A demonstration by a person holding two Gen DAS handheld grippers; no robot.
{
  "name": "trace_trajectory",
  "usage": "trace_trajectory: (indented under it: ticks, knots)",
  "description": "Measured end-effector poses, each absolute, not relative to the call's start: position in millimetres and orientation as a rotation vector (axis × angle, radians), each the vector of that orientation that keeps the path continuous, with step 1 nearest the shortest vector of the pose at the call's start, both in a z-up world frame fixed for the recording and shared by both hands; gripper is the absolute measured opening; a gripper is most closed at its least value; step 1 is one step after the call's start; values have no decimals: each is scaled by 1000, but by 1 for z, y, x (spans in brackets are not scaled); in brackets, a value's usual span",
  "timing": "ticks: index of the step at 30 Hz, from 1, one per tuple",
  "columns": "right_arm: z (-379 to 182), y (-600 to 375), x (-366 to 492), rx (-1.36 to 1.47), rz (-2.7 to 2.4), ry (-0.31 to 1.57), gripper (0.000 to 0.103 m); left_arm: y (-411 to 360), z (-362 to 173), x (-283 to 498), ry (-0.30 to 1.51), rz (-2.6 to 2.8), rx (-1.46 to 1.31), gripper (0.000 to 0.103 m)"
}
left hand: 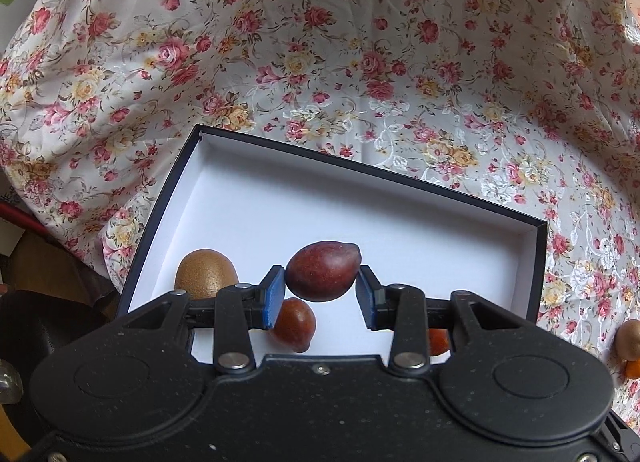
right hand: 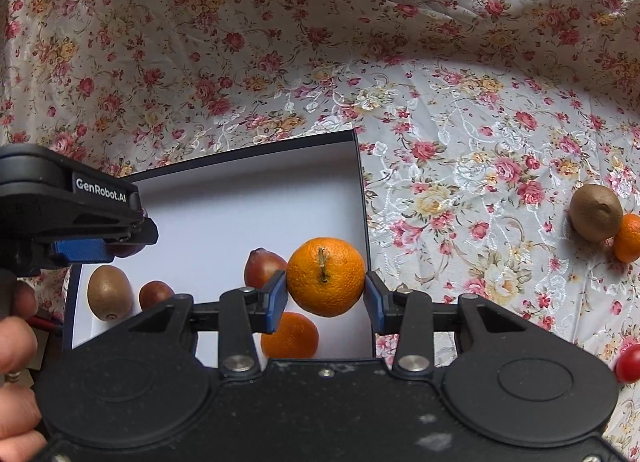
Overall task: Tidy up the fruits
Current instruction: 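Open the left gripper to drop the plum while the right gripper releases the mandarin, then move both tools back out over the loose fruits on the table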
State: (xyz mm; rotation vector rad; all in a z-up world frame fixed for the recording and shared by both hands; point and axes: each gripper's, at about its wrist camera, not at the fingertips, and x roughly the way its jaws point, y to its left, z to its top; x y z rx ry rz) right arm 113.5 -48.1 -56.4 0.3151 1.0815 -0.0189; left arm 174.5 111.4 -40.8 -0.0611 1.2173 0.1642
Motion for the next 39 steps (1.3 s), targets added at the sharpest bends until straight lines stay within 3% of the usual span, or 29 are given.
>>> trace_trajectory:
  ticks: [39]
  knots:
    - [-63,-52,124,401,11,1138,44,114,-41,176,1250,172,-52,51]
